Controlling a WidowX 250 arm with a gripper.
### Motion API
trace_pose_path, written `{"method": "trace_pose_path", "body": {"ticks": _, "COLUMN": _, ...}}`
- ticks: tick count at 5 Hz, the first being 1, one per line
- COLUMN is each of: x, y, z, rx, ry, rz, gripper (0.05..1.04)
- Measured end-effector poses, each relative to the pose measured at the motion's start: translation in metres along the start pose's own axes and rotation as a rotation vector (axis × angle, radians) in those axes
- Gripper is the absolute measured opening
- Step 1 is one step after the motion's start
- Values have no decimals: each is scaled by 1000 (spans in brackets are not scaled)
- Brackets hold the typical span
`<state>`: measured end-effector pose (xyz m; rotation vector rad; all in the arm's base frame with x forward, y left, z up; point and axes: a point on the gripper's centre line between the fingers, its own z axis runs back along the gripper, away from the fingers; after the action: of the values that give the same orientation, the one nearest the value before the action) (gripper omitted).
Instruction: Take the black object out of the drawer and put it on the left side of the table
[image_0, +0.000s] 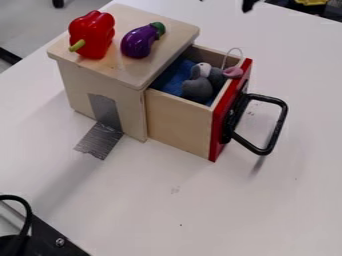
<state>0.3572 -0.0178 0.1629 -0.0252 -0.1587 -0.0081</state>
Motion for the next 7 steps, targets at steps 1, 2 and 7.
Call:
{"method": "trace_pose_path", "body": {"ticks": 1, "x": 8, "y": -7, "z": -24, "rx": 2, "ry": 8, "rz": 0, "gripper": 1001}}
{"method": "trace_pose_path", "body": {"ticks": 2, "x": 13, "y": -7, "z": -50, "rx": 18, "ry": 24, "rz": 14, "gripper": 1000}}
{"method": "trace_pose_path", "body": {"ticks": 7, "x": 6, "y": 6, "z": -79, "rx": 58, "ry": 92, "rz": -22, "gripper": 461}}
